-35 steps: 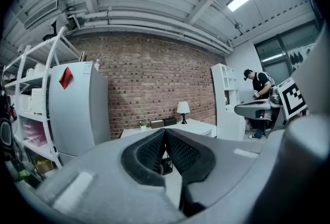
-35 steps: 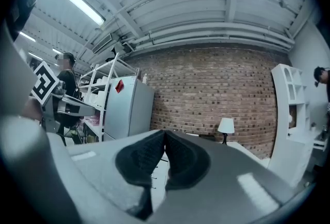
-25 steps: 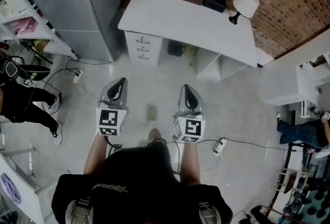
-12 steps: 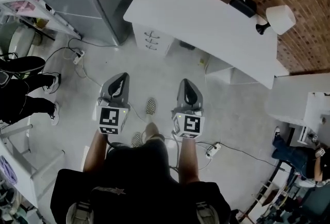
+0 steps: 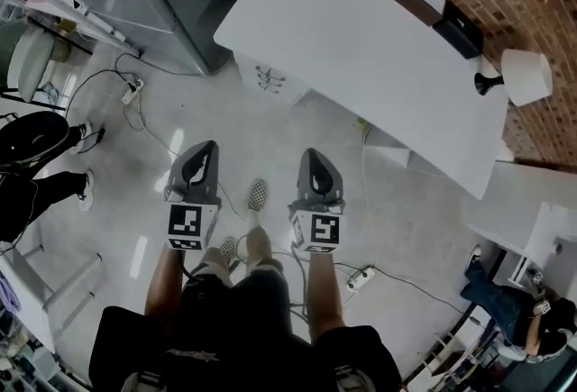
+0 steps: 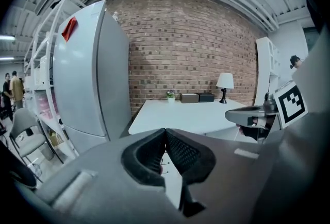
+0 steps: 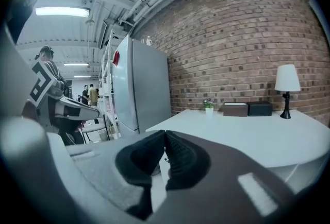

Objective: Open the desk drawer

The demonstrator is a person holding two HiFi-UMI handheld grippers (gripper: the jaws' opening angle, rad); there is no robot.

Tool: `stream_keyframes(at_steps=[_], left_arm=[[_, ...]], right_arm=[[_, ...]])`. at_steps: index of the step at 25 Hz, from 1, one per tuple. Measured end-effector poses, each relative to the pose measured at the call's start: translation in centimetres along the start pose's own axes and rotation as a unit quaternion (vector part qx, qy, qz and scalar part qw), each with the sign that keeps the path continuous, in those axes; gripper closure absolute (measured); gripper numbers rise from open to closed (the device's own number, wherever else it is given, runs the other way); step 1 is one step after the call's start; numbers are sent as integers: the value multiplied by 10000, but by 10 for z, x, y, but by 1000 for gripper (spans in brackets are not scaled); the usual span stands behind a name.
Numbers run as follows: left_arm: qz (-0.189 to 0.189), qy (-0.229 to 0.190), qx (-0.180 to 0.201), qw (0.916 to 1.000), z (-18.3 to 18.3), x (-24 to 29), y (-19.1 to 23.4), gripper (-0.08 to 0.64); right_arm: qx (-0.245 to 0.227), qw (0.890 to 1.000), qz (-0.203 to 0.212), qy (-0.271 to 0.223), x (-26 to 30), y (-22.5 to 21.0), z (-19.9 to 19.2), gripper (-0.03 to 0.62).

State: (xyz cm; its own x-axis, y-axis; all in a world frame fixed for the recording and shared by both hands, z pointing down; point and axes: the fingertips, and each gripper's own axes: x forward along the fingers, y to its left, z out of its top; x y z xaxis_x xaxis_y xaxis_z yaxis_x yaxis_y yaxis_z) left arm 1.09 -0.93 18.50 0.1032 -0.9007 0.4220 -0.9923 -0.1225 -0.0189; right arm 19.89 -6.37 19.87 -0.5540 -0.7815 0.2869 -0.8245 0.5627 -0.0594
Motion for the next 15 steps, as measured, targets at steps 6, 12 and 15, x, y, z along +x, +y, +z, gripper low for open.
stream_keyframes(at_steps=[6, 12, 15], left_arm=[[176, -71, -116, 9998, -24, 48, 16, 549], [259, -8, -265, 9993, -67, 87, 37, 549], [267, -15, -266, 9993, -93, 112, 50, 549]], right_arm=[[-89, 9997, 189, 103, 54, -10, -35, 588], [-16, 9990, 250, 360, 99, -9, -91, 588], [-12, 9989, 234, 397, 125, -8, -119, 588]])
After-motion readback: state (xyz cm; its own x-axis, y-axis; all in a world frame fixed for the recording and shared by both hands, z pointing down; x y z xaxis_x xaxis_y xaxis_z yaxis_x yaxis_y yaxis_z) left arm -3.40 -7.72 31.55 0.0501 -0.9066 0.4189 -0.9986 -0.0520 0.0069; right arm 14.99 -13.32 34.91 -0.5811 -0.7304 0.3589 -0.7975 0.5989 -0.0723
